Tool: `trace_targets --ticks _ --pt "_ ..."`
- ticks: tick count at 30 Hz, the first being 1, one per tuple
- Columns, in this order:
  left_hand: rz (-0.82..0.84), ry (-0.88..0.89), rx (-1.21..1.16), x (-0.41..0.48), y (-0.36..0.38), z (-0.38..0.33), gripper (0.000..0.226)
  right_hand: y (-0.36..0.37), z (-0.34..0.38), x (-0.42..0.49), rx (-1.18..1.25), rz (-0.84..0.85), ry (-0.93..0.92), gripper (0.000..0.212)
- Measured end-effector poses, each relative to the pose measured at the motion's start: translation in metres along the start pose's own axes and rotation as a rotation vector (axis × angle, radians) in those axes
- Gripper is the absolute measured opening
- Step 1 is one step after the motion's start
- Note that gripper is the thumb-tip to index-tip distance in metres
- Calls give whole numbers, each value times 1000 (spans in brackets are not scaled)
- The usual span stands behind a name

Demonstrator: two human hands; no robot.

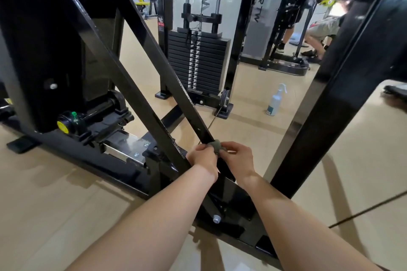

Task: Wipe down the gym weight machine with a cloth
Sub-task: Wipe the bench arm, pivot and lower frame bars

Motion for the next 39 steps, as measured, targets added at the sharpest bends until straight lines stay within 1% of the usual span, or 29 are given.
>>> trace_targets --ticks 4,7,11,14,17,19,21,23,25,28,30,33,36,39 --pt "46 96 30 1 -1 1 16 1 1 2 20 17 -2 22" --pt "60 192 102 7 1 -3 19 5 10 3 39 49 -27 23" --pt "50 374 161 12 5 -24 21 13 32 3 91 95 -81 23" --pt "25 541 265 11 7 -44 19 20 45 3 117 149 -104 23" --pt "54 634 297 11 12 -60 17 26 58 11 56 165 -146 19" --pt "82 670 287 14 14 -71 19 30 70 14 21 183 -159 16" --pt "111 717 326 19 14 -87 21 35 84 17 1 218 -168 17" --pt "157 832 481 23 14 -106 15 38 98 17 -34 260 -197 18" --pt "204 963 698 28 16 -129 10 41 112 16 -64 283 -229 20" --pt "308 1083 921 33 21 -164 10 49 129 19 -26 278 -245 22" --pt "416 1136 1038 38 25 -191 12 57 140 20 31 269 -231 21" --pt "566 1210 1317 44 35 -227 15 68 154 23 55 247 -239 17" --pt "710 1264 1531 50 44 -261 14 78 170 24 115 233 -301 12" --pt "827 1308 1733 53 49 -296 15 88 190 23 109 254 -354 12"
Point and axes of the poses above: each hand's wrist, its own x-axis towards the middle knuckle, its own y-axis out of the palm, z = x × y, the point moved 3 cm from there along x, towards the middle knuckle, and after that the axes turned 15 degrees about y, right-handed, at the moved point
